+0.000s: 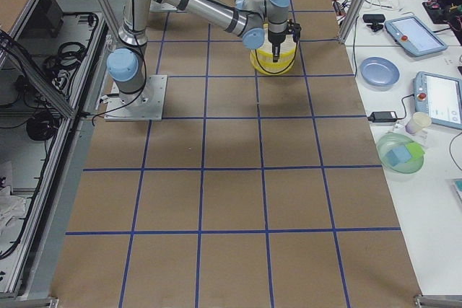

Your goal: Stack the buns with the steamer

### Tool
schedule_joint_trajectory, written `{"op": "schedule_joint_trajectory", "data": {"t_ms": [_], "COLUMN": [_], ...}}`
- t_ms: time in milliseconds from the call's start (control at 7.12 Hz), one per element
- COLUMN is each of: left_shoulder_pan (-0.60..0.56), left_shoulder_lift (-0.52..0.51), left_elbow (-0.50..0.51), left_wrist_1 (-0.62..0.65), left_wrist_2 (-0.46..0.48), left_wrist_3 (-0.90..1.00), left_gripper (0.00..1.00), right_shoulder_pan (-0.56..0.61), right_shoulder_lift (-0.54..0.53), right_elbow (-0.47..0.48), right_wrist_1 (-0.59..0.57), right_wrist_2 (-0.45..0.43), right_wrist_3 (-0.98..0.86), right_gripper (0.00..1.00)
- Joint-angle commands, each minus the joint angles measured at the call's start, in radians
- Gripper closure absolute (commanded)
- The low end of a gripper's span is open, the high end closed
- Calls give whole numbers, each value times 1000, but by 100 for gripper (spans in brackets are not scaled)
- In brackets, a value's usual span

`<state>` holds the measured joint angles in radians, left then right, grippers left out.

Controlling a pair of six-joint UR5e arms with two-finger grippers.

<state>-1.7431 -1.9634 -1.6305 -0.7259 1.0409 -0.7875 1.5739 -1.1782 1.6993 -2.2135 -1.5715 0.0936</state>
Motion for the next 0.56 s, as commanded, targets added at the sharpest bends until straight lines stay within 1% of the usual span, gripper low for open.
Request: {"op": "schedule_joint_trajectory", "data": {"t_ms": [0,140,281,421], "left_shoulder_pan": [-53,-59,-64,-79], "left_shoulder_lift": [-46,-57,-67,-75], "left_elbow": [-2,-2,-2,-2], "left_wrist_1": [54,69,101,103], "left_wrist_2": [-15,-16,-18,-18], "left_wrist_3": [-65,-74,-123,-140], "left_gripper": [100,100,62,1], "right_shoulder_pan": [0,0,-3,-11], "right_shoulder_lift": [-1,0,0,-12], "right_elbow": [-15,-20,-30,-36], "right_wrist_1": [-3,-40,-61,-57], "right_wrist_2": [-1,1,-1,-5], "right_wrist_3": [1,6,9,0], "right_gripper": [32,18,5,1]}}
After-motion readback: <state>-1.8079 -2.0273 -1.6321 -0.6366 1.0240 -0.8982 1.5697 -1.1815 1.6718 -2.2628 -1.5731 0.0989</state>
